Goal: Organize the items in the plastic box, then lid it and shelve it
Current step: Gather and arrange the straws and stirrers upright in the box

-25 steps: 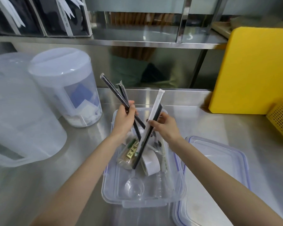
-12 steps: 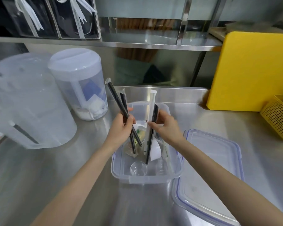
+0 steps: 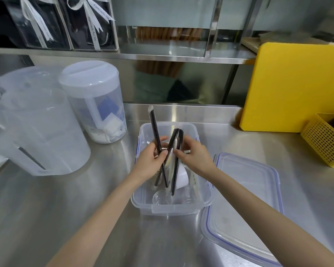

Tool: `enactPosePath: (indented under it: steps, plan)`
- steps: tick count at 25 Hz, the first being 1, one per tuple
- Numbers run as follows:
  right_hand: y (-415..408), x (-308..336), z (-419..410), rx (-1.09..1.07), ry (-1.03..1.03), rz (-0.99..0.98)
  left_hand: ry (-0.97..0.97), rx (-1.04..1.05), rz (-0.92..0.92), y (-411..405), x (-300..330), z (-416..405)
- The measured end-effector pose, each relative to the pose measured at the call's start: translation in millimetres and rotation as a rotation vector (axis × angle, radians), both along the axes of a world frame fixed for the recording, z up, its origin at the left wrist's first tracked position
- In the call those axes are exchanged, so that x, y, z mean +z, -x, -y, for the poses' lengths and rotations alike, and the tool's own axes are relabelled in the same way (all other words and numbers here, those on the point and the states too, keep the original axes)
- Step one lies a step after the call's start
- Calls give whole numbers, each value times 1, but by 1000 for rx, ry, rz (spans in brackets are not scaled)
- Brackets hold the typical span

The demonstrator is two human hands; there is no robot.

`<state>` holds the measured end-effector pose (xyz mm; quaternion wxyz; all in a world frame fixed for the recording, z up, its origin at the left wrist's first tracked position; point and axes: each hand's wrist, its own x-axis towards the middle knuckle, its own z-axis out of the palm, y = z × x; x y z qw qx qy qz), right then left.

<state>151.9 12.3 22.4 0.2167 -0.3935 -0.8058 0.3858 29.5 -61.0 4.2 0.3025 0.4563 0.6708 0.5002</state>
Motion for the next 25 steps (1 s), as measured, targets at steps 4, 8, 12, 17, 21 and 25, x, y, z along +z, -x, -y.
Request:
enactPosePath:
  steps: [4,8,12,17,21,25]
  plan:
    - [-2,0,0,9,-8,20,-10,21,-40,-1,-3,-5]
    - [-3,-1,-1,24,10,23,28,8,-39,-2,-8,-5]
    - [-3,-1,0,35,10,-1,41,-77,21,-4,-9,-4]
    - [0,1,2,44,11,-79,74,-83,-26,-3,-8,-6]
    - [4,-4,9,98,15,-93,80,-99,-24,-5,-11,-8]
    - [3,-4,6,72,89,-134,61,-37,-101,-3,-14,-6]
